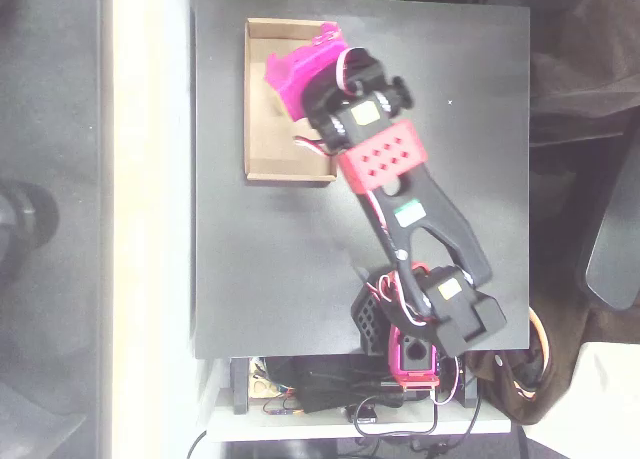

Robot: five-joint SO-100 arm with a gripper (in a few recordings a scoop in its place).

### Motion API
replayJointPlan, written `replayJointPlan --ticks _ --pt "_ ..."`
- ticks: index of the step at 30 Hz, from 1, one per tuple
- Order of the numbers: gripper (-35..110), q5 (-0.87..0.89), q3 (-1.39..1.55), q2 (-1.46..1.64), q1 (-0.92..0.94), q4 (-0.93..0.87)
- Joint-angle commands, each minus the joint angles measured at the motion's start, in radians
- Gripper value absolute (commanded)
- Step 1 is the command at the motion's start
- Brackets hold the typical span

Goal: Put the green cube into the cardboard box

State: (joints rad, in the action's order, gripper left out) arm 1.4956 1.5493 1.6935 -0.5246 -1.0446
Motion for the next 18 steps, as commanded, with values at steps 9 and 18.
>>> replayJointPlan --ticks 9,18 --pt "34 -0.126 0.006 0.227 0.16 -0.009" --pt "34 -0.135 0.25 0.449 0.394 -0.041"
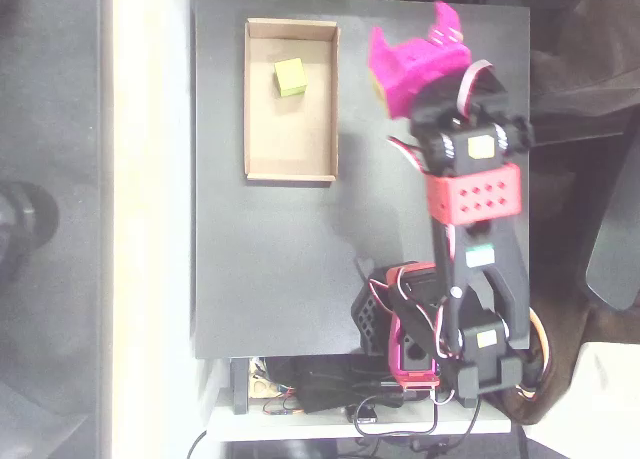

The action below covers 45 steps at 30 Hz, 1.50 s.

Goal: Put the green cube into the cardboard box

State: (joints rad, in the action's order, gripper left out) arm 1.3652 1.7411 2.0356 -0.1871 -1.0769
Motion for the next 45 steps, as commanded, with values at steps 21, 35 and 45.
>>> replayJointPlan --ticks 21,35,45 --pt "9 0.008 0.546 0.652 0.155 -0.006" --pt "3 0.009 1.002 1.075 0.156 0.006" --pt "1 0.115 1.239 1.238 0.155 0.006"
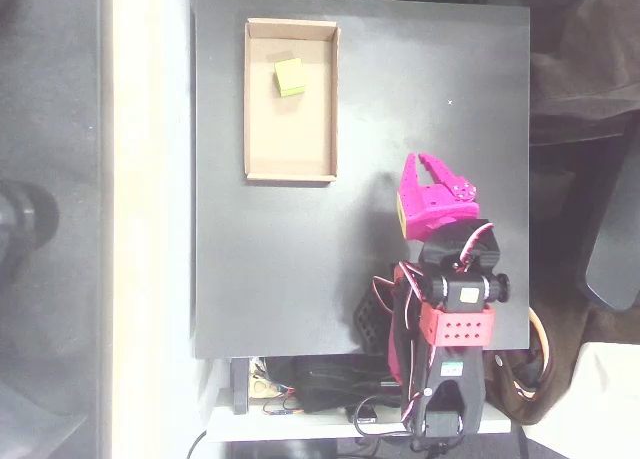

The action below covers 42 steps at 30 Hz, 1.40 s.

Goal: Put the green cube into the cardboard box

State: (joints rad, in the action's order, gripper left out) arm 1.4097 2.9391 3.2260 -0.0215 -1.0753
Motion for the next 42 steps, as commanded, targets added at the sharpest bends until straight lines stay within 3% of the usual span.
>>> replayJointPlan --ticks 1,9,16,25,42 --pt "1 0.101 0.064 0.057 -0.011 0.005" --pt "1 0.282 0.199 0.114 -0.011 -0.008" --pt "1 0.272 0.219 0.115 -0.021 -0.038" --pt "1 0.27 0.219 0.115 -0.023 -0.304" --pt "1 0.27 0.219 0.115 -0.014 -0.319"
